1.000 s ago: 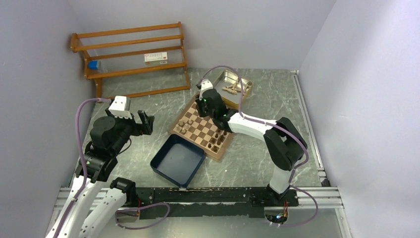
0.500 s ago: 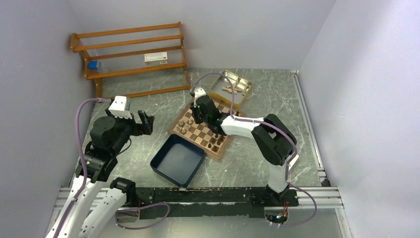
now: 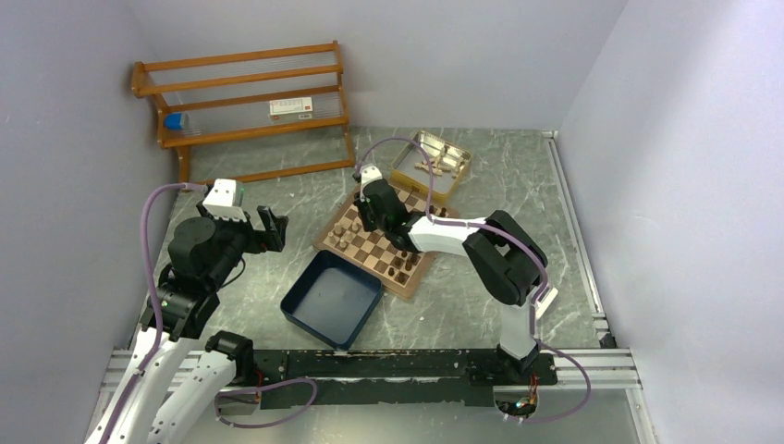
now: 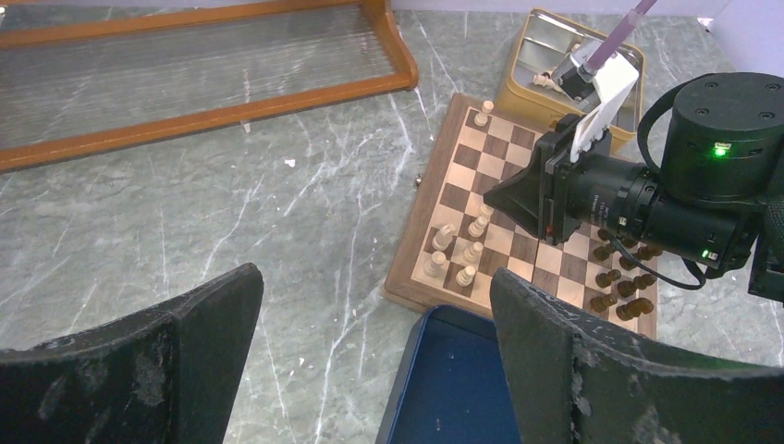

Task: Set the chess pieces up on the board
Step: Place the chess piece on the chessboard.

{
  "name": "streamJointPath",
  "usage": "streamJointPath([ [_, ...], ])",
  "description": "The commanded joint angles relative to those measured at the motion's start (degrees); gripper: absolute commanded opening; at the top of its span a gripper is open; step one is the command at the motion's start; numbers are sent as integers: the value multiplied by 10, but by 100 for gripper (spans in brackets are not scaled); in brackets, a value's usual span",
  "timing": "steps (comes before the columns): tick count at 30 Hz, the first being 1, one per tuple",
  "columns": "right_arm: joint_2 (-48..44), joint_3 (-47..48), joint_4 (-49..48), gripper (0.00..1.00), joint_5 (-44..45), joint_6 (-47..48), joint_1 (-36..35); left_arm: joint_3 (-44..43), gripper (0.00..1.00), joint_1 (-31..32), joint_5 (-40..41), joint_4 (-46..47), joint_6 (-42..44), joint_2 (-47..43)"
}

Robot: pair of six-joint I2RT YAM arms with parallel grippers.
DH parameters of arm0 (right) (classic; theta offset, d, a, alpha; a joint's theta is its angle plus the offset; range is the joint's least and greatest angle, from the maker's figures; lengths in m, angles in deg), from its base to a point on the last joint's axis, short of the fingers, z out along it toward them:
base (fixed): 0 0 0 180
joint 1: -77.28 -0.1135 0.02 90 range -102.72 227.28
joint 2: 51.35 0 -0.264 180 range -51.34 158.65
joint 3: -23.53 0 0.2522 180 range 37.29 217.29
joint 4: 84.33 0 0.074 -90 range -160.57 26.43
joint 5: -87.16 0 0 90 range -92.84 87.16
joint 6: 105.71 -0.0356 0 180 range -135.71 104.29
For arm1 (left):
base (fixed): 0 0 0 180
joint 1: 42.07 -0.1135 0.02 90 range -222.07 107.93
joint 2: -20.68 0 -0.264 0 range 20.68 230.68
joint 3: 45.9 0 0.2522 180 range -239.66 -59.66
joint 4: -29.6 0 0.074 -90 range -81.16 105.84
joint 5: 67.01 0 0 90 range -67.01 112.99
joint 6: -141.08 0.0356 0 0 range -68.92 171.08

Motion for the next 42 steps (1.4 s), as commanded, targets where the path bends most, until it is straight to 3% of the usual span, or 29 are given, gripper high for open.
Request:
streamJointPath([
  [1,10,16,-13,13,15,9,-3,3,97,-4,-8,10,-1,-5],
  [27,20,30,3,16,15,16,-5,2,97,-4,-5,9,-1,-6],
  [42,22,37,7,28,16,9,-7,2,97,-4,-4,9,-2,-7],
])
